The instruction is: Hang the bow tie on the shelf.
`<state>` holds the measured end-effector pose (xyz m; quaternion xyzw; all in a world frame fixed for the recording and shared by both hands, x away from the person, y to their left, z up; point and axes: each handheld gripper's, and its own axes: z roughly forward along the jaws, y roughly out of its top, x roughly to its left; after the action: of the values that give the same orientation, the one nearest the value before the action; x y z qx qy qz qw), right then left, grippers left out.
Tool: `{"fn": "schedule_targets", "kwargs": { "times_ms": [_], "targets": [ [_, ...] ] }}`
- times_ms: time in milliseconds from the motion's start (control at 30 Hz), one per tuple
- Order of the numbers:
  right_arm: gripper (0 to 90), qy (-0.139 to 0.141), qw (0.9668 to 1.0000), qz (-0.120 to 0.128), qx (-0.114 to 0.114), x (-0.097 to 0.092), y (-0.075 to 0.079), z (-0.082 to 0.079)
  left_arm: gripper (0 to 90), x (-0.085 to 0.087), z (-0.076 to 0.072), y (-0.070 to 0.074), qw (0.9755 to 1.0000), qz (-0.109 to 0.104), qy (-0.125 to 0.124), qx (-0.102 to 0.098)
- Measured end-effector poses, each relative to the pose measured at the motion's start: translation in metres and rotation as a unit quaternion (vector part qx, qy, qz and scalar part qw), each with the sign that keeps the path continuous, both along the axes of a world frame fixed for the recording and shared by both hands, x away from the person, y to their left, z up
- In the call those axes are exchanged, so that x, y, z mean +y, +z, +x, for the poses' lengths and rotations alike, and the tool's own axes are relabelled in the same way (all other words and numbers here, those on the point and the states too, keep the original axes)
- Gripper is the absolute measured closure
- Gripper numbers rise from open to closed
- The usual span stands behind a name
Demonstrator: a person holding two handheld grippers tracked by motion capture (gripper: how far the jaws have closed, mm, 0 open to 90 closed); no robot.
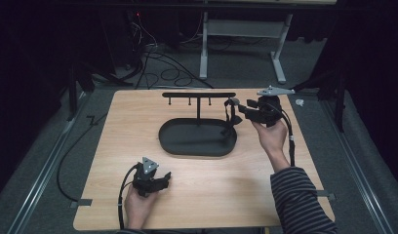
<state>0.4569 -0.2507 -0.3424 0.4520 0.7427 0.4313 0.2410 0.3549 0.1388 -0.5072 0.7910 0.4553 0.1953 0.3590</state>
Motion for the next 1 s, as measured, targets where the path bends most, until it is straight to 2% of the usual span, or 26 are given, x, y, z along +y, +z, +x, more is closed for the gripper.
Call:
{"fn": "schedule_targets", "kwargs": {
  "times_ms": [367,733,1000],
  "targets": [
    [54.0,0.003,0.9999,0.015,0.006,-0.011,-0.003,-0.012,29.6,0.000,0.000,0.000,1.0000,0.000,-0.001,0.001],
    [53.8,0.004,0.9998,0.018,0.002,-0.018,-0.006,-0.020,29.6,0.000,0.000,0.000,1.0000,0.001,0.000,0.001],
    [54.8,0.004,0.9997,0.023,-0.011,-0.023,-0.005,-0.030,29.6,0.000,0.000,0.000,1.0000,0.001,-0.001,0.000]
  ]
}}
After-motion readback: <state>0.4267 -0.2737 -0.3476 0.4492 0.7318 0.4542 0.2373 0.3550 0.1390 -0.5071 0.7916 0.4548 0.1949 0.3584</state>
